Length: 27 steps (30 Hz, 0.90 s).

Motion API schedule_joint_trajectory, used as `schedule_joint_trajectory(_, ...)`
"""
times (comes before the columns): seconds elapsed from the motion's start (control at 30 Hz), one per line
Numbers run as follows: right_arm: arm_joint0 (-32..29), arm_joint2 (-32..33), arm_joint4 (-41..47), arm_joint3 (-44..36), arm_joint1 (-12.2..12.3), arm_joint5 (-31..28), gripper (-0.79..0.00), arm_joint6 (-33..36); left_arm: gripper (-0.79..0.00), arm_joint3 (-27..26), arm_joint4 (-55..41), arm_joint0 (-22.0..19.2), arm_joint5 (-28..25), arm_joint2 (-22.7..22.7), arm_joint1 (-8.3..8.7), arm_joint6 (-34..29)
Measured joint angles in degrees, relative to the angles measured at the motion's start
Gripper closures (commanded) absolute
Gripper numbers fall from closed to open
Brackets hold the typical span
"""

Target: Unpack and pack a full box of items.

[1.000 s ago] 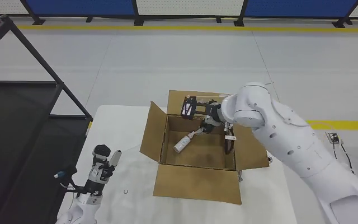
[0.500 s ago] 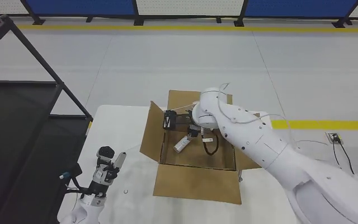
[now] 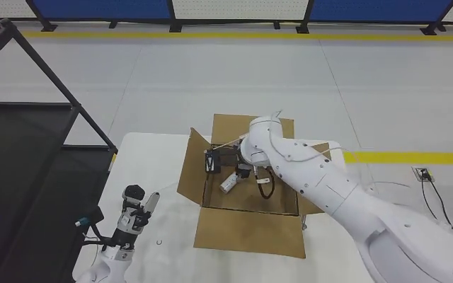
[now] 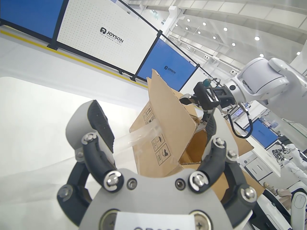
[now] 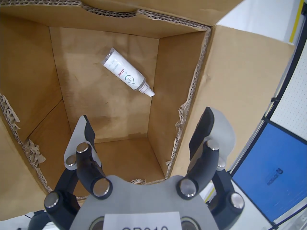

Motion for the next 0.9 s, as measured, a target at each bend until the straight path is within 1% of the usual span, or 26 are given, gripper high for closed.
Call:
schedule_joint_trajectory(0.13,0.34,-2.03,-4.85,5.79,-2.83,-4.69,-0.785,-6.98,-0.785,0.00,0.00,0.00,0.00,0.00,0.00,0.00)
schedule_joint_trajectory(0.23,0.02,-3.23,-9.38,10.00,-5.07,-6.42,-0.785,-13.21,-0.785,0.00,0.00,0.00,0.00,0.00,0.00,0.00)
schedule_joint_trajectory(0.47,-2.29,-3.22,-21.58,18.33,-10.25,-6.25,-0.785,-26.49,-0.785,0.00,0.00,0.00,0.00,0.00,0.00,0.00)
schedule_joint_trajectory(0.6,-3.92,-3.22,-26.98,22.72,-13.22,-4.15,-0.785,-30.16,-0.785,0.00,0.00,0.00,0.00,0.00,0.00,0.00)
schedule_joint_trajectory(0.73,-4.74,-3.22,-30.90,27.07,-16.01,-4.77,-0.785,-32.98,-0.785,0.00,0.00,0.00,0.00,0.00,0.00,0.00)
schedule_joint_trajectory(0.9,-4.67,-3.07,-31.52,32.05,-18.45,-5.50,-0.785,-33.78,-0.785,0.00,0.00,0.00,0.00,0.00,0.00,0.00)
